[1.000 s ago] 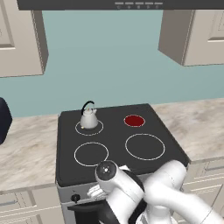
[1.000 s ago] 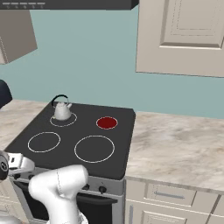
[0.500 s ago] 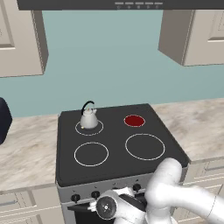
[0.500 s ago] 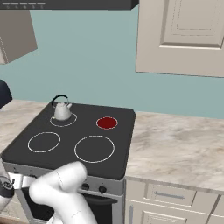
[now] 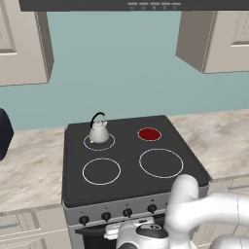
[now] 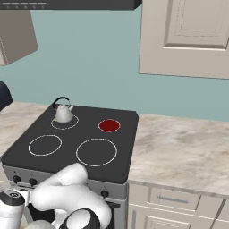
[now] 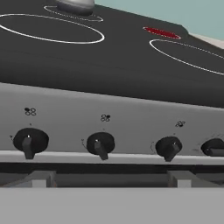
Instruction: Turn off the rear right burner of the stove.
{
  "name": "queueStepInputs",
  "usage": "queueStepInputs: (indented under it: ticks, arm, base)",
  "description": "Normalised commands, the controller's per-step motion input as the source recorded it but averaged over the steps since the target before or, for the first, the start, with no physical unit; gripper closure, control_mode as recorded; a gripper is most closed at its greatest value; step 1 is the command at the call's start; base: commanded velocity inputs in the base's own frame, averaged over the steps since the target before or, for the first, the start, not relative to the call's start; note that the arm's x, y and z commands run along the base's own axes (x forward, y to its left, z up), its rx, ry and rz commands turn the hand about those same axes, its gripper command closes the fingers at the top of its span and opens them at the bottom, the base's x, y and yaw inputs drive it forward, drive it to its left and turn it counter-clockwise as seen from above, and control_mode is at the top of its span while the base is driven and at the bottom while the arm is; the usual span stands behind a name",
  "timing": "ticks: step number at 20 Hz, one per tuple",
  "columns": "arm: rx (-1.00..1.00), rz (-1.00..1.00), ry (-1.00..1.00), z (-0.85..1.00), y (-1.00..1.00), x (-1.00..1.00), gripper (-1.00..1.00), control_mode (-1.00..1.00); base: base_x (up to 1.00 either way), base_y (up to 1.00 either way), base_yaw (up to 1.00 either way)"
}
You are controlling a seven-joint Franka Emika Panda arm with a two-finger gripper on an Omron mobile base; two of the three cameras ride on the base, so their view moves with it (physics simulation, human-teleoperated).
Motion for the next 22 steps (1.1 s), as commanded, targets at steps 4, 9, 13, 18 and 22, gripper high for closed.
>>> queueStepInputs:
  ticks: [4, 9, 13, 18, 22]
  arm:
    - [0.0, -0.07, -0.08, -0.02, 0.0, 0.05, -1.0, -1.0]
    - [-0.01, 0.0, -0.04, 0.0, 0.0, 0.0, -1.0, -1.0]
    - [-0.06, 0.0, 0.0, 0.0, 0.0, 0.0, -1.0, -1.0]
    - [-0.11, 0.0, 0.0, 0.0, 0.0, 0.02, -1.0, -1.0]
    - [-0.17, 0.0, 0.0, 0.0, 0.0, 0.18, -1.0, -1.0]
  base:
    - [0.0, 0.0, 0.0]
    - [0.0, 0.0, 0.0]
    - [0.0, 0.0, 0.0]
    - [0.0, 0.0, 0.0]
    - [0.0, 0.0, 0.0]
